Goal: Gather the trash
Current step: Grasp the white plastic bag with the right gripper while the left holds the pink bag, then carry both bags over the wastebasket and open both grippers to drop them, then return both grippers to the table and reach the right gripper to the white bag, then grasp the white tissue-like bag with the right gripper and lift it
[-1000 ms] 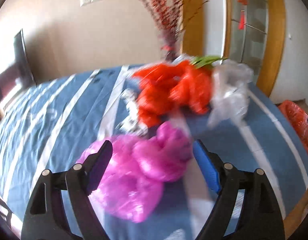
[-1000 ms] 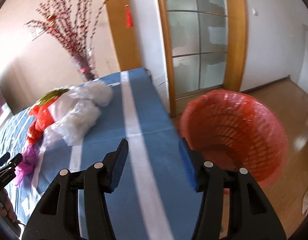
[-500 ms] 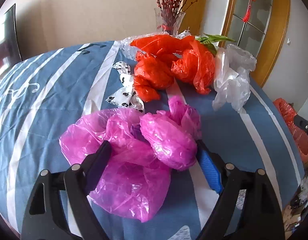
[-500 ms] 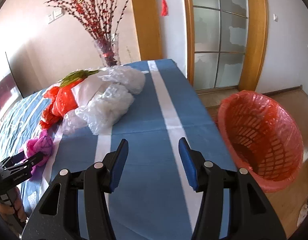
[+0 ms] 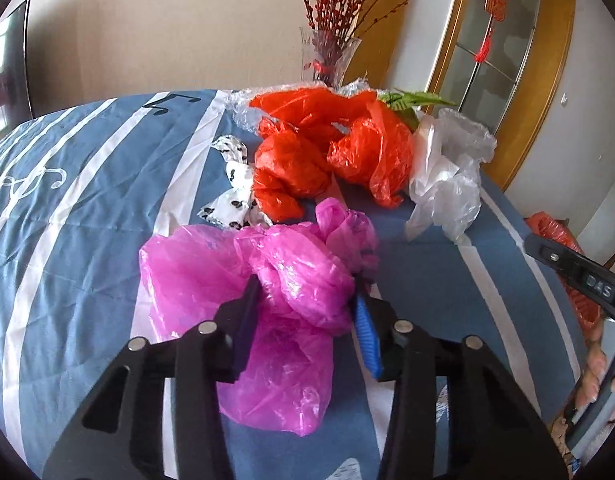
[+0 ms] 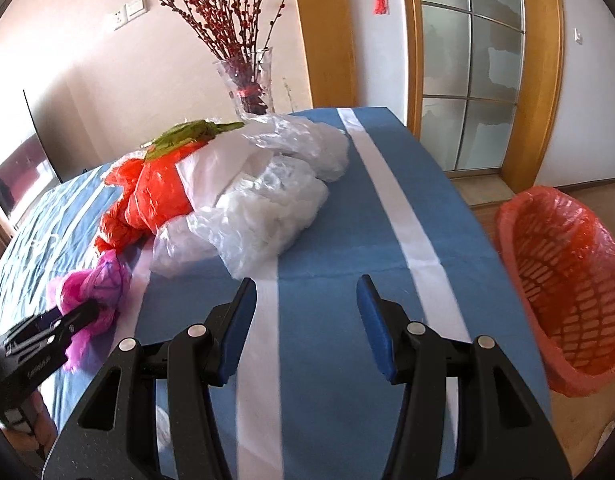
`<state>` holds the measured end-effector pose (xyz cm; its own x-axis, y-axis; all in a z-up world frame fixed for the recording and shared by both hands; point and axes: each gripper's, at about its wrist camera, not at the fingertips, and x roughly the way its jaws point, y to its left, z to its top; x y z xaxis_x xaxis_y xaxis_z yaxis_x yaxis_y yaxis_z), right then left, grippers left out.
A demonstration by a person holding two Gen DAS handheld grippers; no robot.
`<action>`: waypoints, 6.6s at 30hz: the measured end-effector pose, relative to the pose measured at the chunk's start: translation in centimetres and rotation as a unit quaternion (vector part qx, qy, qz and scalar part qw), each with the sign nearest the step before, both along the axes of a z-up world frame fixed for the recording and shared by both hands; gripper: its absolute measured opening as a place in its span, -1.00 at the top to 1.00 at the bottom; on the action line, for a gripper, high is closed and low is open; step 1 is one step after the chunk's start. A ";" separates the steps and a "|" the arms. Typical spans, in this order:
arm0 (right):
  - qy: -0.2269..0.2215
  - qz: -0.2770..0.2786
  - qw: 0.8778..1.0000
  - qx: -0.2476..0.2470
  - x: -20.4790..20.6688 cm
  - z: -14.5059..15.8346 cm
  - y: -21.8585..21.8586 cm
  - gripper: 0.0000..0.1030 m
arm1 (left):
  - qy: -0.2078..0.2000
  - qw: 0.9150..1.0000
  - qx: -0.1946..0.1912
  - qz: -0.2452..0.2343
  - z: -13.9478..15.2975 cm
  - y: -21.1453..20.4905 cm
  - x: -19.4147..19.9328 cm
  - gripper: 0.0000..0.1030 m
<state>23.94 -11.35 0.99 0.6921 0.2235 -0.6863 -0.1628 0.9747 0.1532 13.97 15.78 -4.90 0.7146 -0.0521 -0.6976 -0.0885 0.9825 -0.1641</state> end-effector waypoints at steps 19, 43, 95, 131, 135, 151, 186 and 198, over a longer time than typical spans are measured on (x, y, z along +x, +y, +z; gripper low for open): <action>0.056 -0.019 0.997 0.054 5.9 -2.1 4.4 0.02 | -0.032 0.999 -0.013 0.018 2.2 0.9 -1.4 0.17; 0.043 -0.034 0.997 0.057 0.5 -1.6 -3.5 0.87 | -0.037 0.999 -0.028 -0.015 2.9 -2.2 -0.1 0.17; -0.003 -0.232 0.973 0.015 -4.2 -0.6 -24.8 0.87 | -0.003 0.955 -0.084 -0.285 3.2 -34.3 11.6 0.17; 0.006 -0.285 0.958 0.013 -6.2 -1.9 -28.0 -0.16 | 0.019 0.967 -0.038 -0.250 1.1 -32.7 11.5 -0.47; -0.005 -0.272 0.962 0.008 -6.1 -1.2 -26.7 -0.28 | 0.014 0.974 -0.016 -0.226 1.1 -30.0 10.3 -0.56; -0.011 -0.127 0.992 0.011 -2.7 0.3 -14.7 -0.29 | -0.030 0.995 0.055 -0.083 2.2 -15.0 5.8 -0.64; 0.055 -0.011 0.997 0.059 10.0 -2.2 4.6 0.93 | -0.027 0.995 0.034 0.092 1.9 4.6 3.6 -0.66; -0.001 0.038 0.999 0.020 4.1 0.9 2.0 0.94 | -0.027 0.998 0.032 0.054 2.1 2.6 5.4 -0.50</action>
